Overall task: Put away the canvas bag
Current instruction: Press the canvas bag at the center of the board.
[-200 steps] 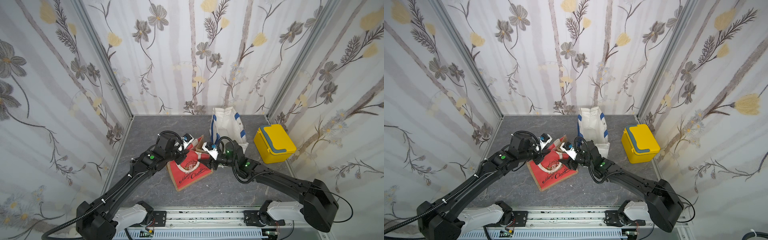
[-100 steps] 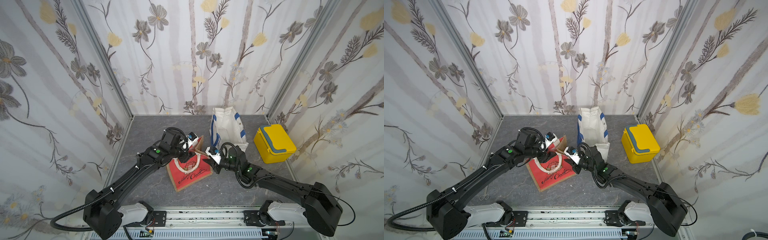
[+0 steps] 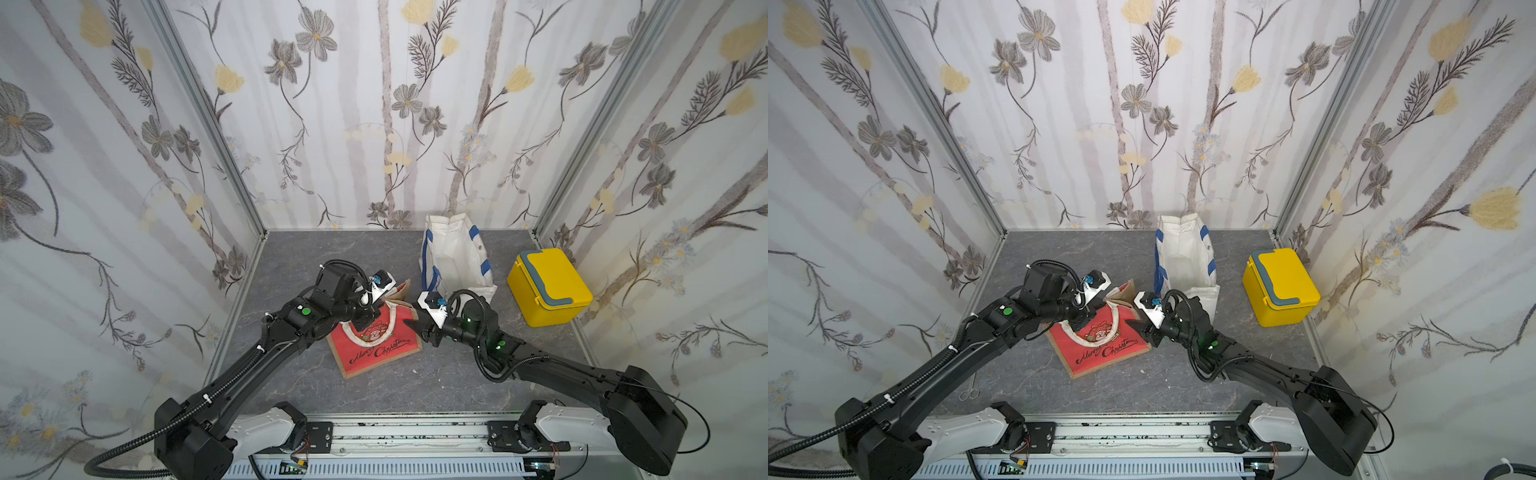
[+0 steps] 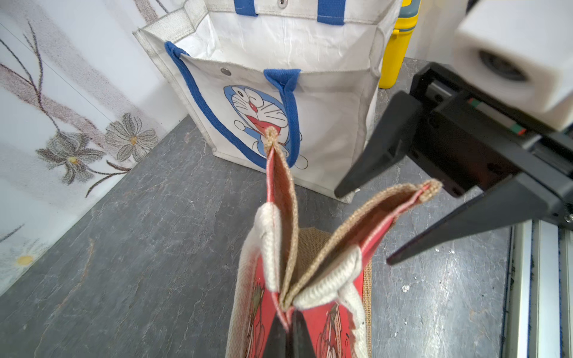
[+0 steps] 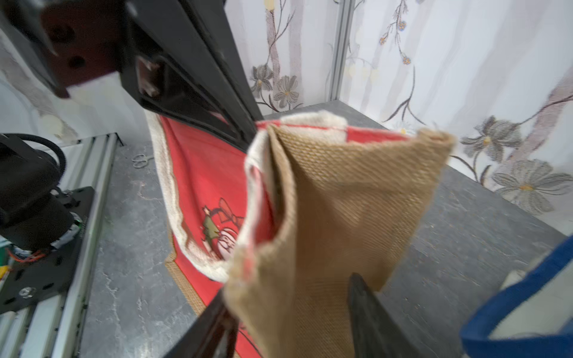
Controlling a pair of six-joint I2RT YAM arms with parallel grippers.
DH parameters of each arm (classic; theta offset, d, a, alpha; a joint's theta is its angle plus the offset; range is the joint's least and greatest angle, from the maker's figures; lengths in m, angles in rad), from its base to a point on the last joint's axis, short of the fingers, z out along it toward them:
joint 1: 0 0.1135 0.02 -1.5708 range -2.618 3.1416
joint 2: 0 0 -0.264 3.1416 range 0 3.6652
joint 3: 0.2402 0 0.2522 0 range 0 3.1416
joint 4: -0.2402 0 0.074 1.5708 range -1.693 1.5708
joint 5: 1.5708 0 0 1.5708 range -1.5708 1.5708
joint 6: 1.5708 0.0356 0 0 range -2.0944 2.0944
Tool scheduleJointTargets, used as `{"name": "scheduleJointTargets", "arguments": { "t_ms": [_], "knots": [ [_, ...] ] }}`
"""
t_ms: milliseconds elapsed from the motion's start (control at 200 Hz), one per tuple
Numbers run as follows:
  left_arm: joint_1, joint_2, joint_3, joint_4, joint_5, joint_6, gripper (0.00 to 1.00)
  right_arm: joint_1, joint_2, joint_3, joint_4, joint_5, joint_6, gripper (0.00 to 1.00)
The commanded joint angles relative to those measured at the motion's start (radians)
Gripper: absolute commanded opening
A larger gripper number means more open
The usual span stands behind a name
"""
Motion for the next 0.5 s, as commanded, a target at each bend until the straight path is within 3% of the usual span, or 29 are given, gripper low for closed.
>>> {"name": "scheduleJointTargets", "arguments": {
  "t_ms": [0,105,350,400,495],
  "knots": [
    [0.002,-0.007,0.0,-0.032,0.03,0.083,0.0,-0.003,-0.024,-0.03,0.129,0.016,-0.076,0.69],
    [0.002,0.018,0.022,-0.091,0.044,0.097,0.0,-0.006,0.001,0.016,0.101,-0.004,-0.104,0.8],
    [0.009,0.016,0.003,-0.092,0.086,0.11,0.0,-0.022,0.111,0.093,0.132,-0.076,-0.151,0.88],
    [0.009,0.023,0.005,-0.099,0.089,0.108,0.0,-0.036,0.123,0.115,0.114,-0.097,-0.148,1.0],
    [0.009,0.023,0.004,-0.099,0.091,0.107,0.0,-0.085,0.155,0.175,0.048,-0.186,-0.15,1.0]
  ]
}}
